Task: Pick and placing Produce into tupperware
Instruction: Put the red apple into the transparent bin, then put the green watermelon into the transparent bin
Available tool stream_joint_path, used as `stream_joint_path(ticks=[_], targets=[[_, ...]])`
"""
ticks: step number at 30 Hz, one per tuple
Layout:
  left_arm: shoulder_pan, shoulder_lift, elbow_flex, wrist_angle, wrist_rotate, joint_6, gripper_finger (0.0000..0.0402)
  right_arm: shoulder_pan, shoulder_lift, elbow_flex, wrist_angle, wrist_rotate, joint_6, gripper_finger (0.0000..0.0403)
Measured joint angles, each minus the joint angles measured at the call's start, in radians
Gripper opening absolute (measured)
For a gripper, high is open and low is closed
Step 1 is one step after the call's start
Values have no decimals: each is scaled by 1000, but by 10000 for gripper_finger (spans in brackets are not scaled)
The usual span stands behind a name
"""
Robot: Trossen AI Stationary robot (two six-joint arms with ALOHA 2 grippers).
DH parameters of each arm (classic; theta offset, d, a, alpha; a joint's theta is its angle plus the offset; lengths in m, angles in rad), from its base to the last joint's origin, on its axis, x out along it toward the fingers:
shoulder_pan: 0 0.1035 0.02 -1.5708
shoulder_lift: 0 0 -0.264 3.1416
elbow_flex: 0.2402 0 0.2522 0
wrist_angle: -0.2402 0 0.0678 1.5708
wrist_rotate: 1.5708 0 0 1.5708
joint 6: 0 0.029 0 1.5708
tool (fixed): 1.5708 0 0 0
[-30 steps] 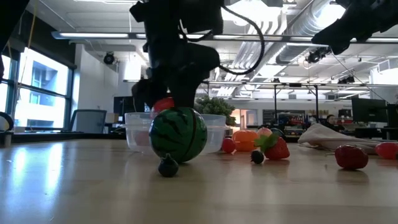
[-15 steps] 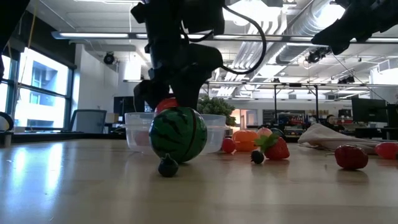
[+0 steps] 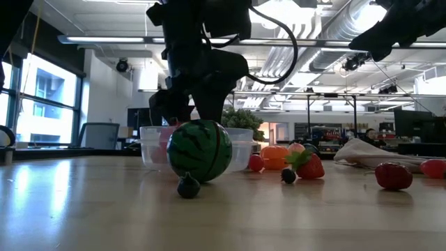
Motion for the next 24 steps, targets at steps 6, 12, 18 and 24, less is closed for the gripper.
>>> stream_joint_path(ticks=[6, 12, 18, 24], targets=[[0, 0, 0, 2, 0, 0, 320, 0, 0, 0, 0, 0, 0, 52], [0, -30, 1, 0, 0, 0, 321, 0, 0, 0, 0, 0, 0, 52], [0, -129, 1, -26, -29, -42, 321, 0, 0, 0, 0, 0, 0, 52], [-8, -194, 2, -21, -13, -255, 322, 0, 0, 0, 0, 0, 0, 52]])
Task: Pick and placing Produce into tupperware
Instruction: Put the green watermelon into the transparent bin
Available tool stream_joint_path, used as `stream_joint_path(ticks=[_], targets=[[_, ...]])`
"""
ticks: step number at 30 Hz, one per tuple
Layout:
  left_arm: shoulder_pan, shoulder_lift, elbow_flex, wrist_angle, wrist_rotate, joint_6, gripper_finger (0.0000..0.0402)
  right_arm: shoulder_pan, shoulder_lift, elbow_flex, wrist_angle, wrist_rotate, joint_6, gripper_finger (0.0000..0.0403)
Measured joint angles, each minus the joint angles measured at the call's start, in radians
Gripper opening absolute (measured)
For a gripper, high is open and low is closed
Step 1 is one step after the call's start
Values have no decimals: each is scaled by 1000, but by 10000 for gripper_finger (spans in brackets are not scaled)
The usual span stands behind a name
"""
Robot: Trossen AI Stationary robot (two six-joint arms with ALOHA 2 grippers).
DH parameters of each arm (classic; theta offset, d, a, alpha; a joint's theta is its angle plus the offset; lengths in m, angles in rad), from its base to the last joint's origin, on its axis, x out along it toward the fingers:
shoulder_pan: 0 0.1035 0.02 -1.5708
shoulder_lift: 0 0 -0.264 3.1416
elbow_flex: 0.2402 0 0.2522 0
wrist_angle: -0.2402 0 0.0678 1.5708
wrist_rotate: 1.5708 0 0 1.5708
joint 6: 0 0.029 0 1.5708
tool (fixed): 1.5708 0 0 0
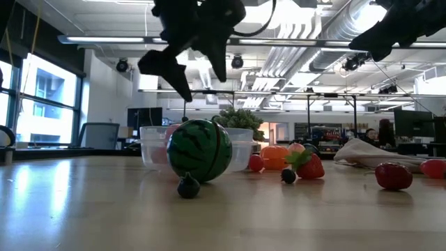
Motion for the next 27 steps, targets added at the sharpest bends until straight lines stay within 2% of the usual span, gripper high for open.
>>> stream_joint_path(ticks=[5, 8, 15, 19, 27], targets=[[-26, -5, 32, -2, 88, -238, 322, 0, 0, 0, 0, 0, 0, 52], [-65, -5, 60, -1, 98, -322, 322, 0, 0, 0, 0, 0, 0, 52], [-201, 28, 104, -7, 29, -509, 321, 0, 0, 0, 0, 0, 0, 52], [-263, 83, 136, -34, -56, -569, 321, 0, 0, 0, 0, 0, 0, 52], [-287, 230, 269, -150, -93, -614, 321, 0, 0, 0, 0, 0, 0, 52]])
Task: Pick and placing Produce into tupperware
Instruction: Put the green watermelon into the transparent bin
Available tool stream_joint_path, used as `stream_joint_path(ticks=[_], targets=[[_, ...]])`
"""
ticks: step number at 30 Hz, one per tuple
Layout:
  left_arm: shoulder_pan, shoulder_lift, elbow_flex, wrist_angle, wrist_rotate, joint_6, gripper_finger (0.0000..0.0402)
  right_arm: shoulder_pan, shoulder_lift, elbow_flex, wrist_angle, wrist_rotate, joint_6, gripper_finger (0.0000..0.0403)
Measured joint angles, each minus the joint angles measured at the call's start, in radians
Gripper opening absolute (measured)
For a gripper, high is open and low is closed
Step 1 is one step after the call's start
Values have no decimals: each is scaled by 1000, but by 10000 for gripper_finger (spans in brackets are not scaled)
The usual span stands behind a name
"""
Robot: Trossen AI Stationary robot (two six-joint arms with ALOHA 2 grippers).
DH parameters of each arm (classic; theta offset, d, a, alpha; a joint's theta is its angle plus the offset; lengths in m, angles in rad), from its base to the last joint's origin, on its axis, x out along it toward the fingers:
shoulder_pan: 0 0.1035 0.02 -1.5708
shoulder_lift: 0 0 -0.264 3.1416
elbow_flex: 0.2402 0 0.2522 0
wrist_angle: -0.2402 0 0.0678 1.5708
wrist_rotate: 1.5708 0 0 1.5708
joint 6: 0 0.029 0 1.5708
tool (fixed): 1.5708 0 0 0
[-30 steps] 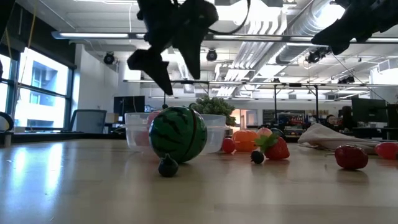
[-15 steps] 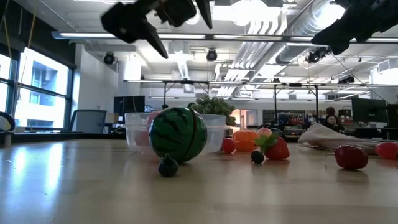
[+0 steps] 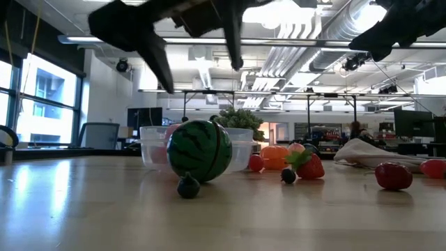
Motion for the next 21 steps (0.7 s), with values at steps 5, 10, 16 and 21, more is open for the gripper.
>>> stream_joint_path(ticks=[5, 10, 16, 21], targets=[[0, 59, 51, -32, 0, -41, 321, 0, 0, 0, 0, 0, 0, 52], [-1, 68, 51, -11, 21, -125, 321, 0, 0, 0, 0, 0, 0, 52], [0, 99, 52, 46, 43, -217, 321, 0, 0, 0, 0, 0, 0, 52], [1, 132, 52, 61, 42, -316, 321, 0, 0, 0, 0, 0, 0, 52]])
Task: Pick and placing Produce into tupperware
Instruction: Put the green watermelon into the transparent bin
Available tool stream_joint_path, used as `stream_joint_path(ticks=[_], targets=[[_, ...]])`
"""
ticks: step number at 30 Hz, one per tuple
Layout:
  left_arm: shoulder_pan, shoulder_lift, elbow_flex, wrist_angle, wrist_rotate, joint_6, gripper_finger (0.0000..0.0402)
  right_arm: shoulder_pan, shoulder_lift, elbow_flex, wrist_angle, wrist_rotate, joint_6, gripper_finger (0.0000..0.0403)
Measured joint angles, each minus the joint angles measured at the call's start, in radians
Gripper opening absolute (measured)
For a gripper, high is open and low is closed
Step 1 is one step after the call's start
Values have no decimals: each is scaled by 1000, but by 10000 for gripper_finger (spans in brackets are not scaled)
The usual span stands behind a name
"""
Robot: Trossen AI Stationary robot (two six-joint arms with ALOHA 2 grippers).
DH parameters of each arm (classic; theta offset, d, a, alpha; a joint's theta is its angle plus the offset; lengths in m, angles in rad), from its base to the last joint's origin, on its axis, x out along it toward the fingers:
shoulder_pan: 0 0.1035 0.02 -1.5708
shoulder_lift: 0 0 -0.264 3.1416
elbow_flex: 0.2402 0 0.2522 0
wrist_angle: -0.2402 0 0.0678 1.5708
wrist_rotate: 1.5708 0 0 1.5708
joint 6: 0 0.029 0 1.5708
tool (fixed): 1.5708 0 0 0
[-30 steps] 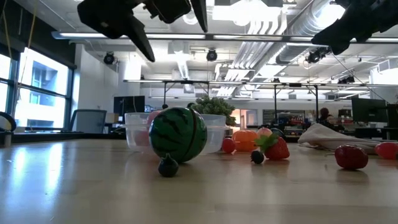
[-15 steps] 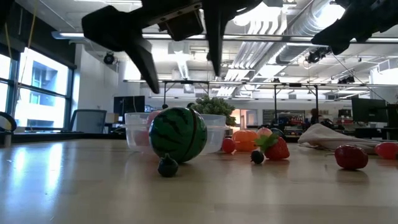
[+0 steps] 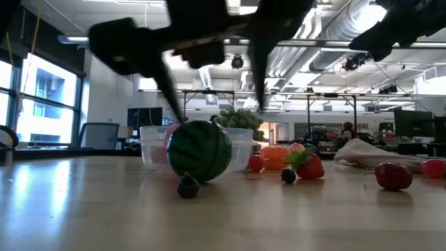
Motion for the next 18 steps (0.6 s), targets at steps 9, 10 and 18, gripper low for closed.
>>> stream_joint_path(ticks=[9, 10, 18], targets=[[28, 13, -2, -42, 29, -90, 321, 0, 1, 0, 0, 0, 0, 52], [29, 13, -2, -49, 31, -97, 321, 0, 1, 0, 0, 0, 0, 52], [32, 19, -2, -57, 31, -100, 321, 0, 1, 0, 0, 0, 0, 52]])
